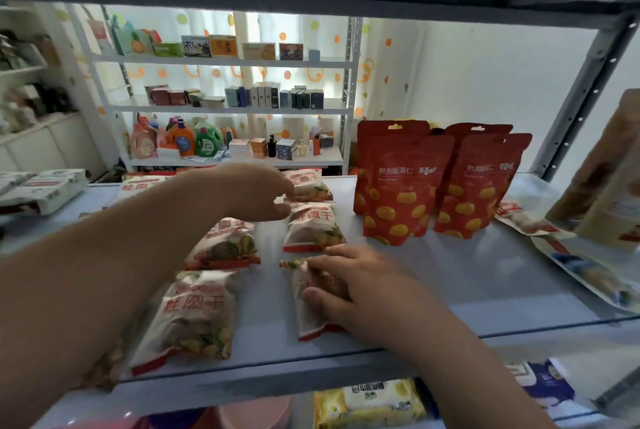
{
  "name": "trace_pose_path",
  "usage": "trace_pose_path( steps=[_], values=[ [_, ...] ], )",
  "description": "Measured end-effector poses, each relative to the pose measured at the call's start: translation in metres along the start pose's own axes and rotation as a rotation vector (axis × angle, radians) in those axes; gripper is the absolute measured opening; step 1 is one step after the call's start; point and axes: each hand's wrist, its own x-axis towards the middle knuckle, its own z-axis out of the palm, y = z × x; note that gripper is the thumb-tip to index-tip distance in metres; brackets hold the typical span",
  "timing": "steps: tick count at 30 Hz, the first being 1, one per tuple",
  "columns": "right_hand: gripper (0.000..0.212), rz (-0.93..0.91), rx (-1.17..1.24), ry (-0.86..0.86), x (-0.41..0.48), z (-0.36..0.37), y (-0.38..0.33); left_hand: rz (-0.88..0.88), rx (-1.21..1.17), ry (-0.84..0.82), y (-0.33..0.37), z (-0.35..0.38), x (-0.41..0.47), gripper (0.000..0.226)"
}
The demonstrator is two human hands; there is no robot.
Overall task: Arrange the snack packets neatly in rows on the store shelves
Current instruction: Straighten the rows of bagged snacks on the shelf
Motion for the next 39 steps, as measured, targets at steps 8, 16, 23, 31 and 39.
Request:
trace_pose_path(
  steps=[8,16,23,31,39],
  values=[
    [0.046,-0.064,0.119,0.106,0.018,0.001,0.028,-0.124,-0.235,0.168,0.086,0.009,-0.112,0.051],
    [0.050,-0.072,0.153,-0.108,0.039,0.005,0.045,-0.219,-0.388,0.254,0.153,0.029,-0.121,0.053],
    [0.039,-0.206,0.107,0.008,0.043,-0.014,0.029,-0.425,-0.396,0.279,0.113,0.034,-0.159,0.056],
    [0.053,-0.453,-0.169,-0.186,0.117,-0.008,-0.051,-0.469,-0.467,0.218,0.101,0.053,-0.170,0.054],
    [0.060,-0.378,-0.320,-0.290,0.138,-0.005,-0.055,-0.308,-0.484,0.162,0.090,0.062,-0.153,0.059]
  ],
)
